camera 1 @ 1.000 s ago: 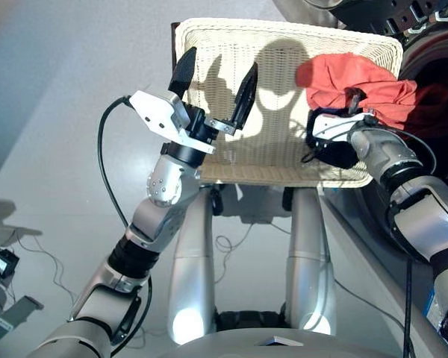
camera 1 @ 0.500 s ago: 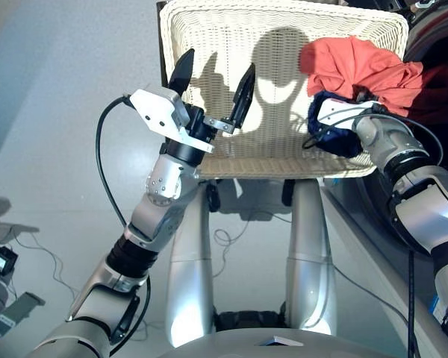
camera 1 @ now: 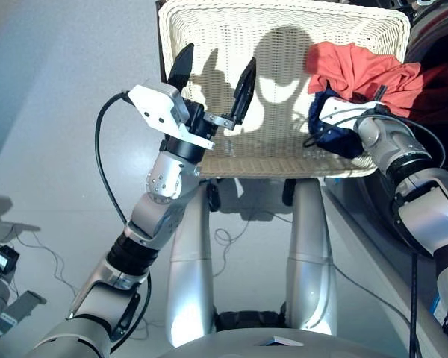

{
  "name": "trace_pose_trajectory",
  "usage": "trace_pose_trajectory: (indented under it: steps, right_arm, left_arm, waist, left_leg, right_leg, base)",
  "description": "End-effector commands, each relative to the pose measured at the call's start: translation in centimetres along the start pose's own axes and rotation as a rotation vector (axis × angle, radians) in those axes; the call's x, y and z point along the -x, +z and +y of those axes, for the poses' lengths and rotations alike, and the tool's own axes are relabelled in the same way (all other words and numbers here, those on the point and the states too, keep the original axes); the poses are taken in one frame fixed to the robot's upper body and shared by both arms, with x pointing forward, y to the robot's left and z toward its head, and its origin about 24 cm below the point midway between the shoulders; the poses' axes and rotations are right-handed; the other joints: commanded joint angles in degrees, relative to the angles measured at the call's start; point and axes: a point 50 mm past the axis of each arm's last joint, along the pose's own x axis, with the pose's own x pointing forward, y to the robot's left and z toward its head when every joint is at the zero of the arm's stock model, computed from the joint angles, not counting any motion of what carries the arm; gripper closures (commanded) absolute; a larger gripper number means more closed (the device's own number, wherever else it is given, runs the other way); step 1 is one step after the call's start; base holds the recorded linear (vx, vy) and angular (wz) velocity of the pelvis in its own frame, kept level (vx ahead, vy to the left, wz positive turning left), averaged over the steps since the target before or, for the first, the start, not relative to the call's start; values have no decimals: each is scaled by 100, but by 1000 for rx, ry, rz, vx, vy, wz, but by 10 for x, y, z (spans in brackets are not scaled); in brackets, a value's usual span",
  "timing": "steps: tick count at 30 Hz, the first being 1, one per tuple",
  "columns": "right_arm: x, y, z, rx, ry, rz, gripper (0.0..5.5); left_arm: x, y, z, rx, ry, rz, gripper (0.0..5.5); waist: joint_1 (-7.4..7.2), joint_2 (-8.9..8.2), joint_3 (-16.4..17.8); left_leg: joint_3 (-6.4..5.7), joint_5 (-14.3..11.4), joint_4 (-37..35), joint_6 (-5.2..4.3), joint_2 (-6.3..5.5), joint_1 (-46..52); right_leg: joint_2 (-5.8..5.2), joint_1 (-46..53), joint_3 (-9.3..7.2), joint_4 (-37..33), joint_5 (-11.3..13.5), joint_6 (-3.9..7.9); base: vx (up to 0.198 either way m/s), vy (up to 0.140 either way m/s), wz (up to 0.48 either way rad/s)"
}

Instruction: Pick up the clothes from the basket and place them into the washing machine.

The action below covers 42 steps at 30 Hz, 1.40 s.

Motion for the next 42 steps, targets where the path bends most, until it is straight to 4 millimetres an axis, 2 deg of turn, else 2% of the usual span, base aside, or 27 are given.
trace_pose_trajectory:
  steps: [1, 2, 4, 7, 11, 15, 20, 23, 25, 27, 31, 32, 37, 38, 39, 42]
  right_arm:
    - [7, -15, -54, -197, -228, -3, 550]
    - [10, -28, -64, -315, -305, 44, 550]
    - [16, -31, -80, -430, -410, 22, 550]
    - [28, -34, -87, -469, -527, -25, 550]
    - [45, -48, -76, -531, -635, -13, 550]
    - [64, -58, -52, -605, -742, 10, 550]
    - [79, -59, -20, -765, -835, 36, 550]
    - [85, -68, -13, -863, -943, 104, 550]
    - [86, -71, -8, -944, -990, 143, 550]
    - [87, -76, -4, -1136, -1096, 206, 550]
    - [86, -84, -12, -1293, -1237, 268, 550]
    - [85, -86, -12, -1314, -1251, 286, 550]
    - [81, -104, -24, -1446, -1342, 394, 550]
    - [80, -108, -24, -1466, -1343, 419, 550]
    - [79, -110, -27, -1466, -1338, 424, 550]
    - [80, -124, -31, -1503, -1350, 478, 550]
  left_arm:
    - [5, 29, 1, -24, -9, -138, 0]
    - [5, 30, 2, -22, -1, -142, 0]
    - [8, 32, 4, -19, 17, -145, 0]
    - [13, 35, 9, -27, 42, -150, 0]
    - [16, 38, 12, -24, 62, -167, 0]
    - [17, 40, 13, -21, 76, -181, 0]
    - [17, 43, 12, -22, 80, -199, 0]
    - [18, 44, 12, -18, 89, -210, 0]
    - [18, 43, 11, -14, 91, -209, 0]
    - [17, 41, 8, 2, 92, -203, 0]
    - [14, 40, 6, 19, 99, -204, 0]
    - [15, 39, 5, 23, 102, -198, 0]
    - [10, 39, 1, 35, 90, -203, 0]
    - [10, 38, 1, 38, 88, -196, 0]
    - [9, 39, 0, 37, 84, -201, 0]
    - [8, 40, 0, 38, 77, -205, 0]
  waist:
    - [-80, -79, -80]
    - [-112, -107, -80]
    - [-142, -161, -80]
    - [-231, -247, -80]
    - [-304, -291, -80]
    - [-346, -280, -80]
    - [-369, -253, -80]
    - [-379, -213, -80]
    - [-370, -191, -80]
    - [-353, -164, -80]
    - [-327, -112, -80]
    - [-314, -102, -80]
    - [-270, -41, -80]
    - [-259, -36, -80]
    - [-255, -34, -80]
    - [-236, -14, -80]
  left_leg:
    - [-231, -365, 263, -234, 158, 168]
    - [-234, -368, 249, -232, 152, 186]
    - [-241, -386, 266, -228, 158, 198]
    - [-238, -428, 284, -215, 161, 202]
    - [-231, -476, 347, -197, 162, 179]
    - [-231, -503, 377, -171, 160, 179]
    - [-218, -523, 381, -156, 163, 213]
    - [-217, -542, 393, -152, 158, 228]
    - [-219, -552, 413, -156, 157, 234]
    - [-210, -569, 430, -158, 166, 246]
    - [-195, -501, 381, -168, 155, 225]
    - [-193, -572, 413, -178, 166, 277]
    - [-185, -514, 404, -192, 160, 242]
    - [-192, -568, 430, -199, 166, 291]
    - [-188, -494, 403, -195, 161, 242]
    - [-195, -523, 432, -208, 171, 265]
  right_leg:
    - [-50, 309, -36, -523, 317, 297]
    - [-44, 323, -30, -537, 324, 298]
    - [-35, 346, -19, -539, 314, 293]
    - [-12, 344, -1, -518, 278, 293]
    - [-6, 340, 13, -493, 245, 306]
    - [6, 324, 40, -439, 203, 312]
    - [25, 372, 50, -444, 177, 323]
    - [35, 376, 57, -422, 161, 323]
    - [35, 384, 67, -414, 158, 321]
    - [43, 400, 73, -406, 140, 317]
    - [37, 390, 87, -458, 200, 317]
    - [36, 437, 76, -419, 132, 317]
    - [24, 401, 94, -435, 208, 319]
    - [22, 439, 93, -398, 154, 321]
    - [20, 395, 102, -435, 231, 318]
    - [13, 422, 107, -422, 208, 324]
  base:
    - [0, 0, 0]
    - [0, 0, 0]
    - [0, 0, 0]
    - [0, 0, 0]
    - [0, 0, 0]
    - [0, 0, 0]
    - [0, 0, 0]
    - [0, 0, 0]
    - [0, 0, 0]
    - [0, 0, 0]
    - [0, 0, 0]
    - [0, 0, 0]
    - [0, 0, 0]
    - [0, 0, 0]
    - [0, 0, 0]
    - [0, 0, 0]
